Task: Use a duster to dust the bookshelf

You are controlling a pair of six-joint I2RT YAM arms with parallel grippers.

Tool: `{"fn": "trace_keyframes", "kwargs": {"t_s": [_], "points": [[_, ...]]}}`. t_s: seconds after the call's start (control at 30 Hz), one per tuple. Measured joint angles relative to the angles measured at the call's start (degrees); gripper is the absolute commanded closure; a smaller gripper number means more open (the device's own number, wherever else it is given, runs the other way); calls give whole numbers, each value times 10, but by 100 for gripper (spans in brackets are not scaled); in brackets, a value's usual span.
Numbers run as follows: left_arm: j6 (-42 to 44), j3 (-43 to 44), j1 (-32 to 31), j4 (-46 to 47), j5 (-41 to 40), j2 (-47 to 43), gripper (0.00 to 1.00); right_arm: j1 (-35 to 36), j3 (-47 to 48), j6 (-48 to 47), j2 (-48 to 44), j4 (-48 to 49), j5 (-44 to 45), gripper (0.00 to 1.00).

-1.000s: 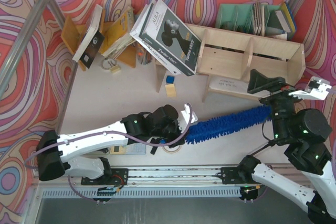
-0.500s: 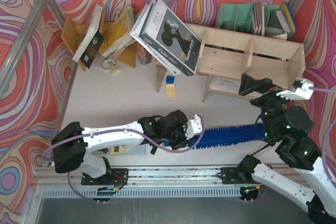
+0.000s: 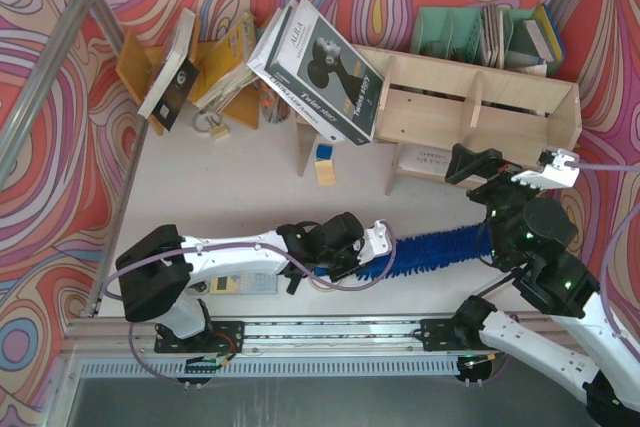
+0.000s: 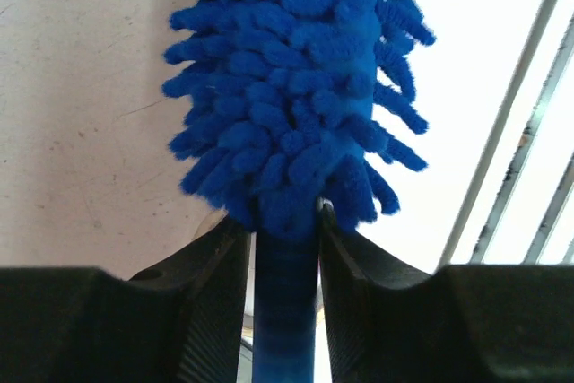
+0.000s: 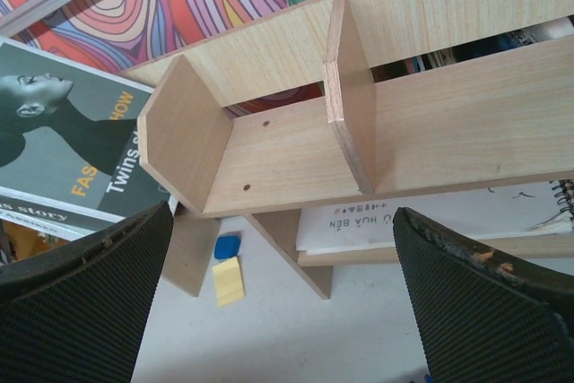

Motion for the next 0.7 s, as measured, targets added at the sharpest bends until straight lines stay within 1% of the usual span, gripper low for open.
{"fn": "trace_keyframes", "kwargs": {"t_s": [0.13,0.27,0.4,0.47,0.5,0.53,0.7], "points": [[2,3,3,-1,-25,16,50,0,-5,-16,2,5,9,1],[2,5,3,-1,-45,18,36,0,-18,-28,1,14,16,1],[2,10,3,-2,-64,17,28,0,-26,-35,0,18,17,1],[2,10,3,-3,-78,11,18,0,-30,-38,0,20,17,1],[2,10,3,-5,-86,5,6,0,-33,-41,0,21,17,1],[1,10,3,-7,-95,-4,2,0,-35,-43,-1,22,16,1],[-21,2,3,-10,-156,-101,2,0,-63,-82,-9,42,-23,1]]}}
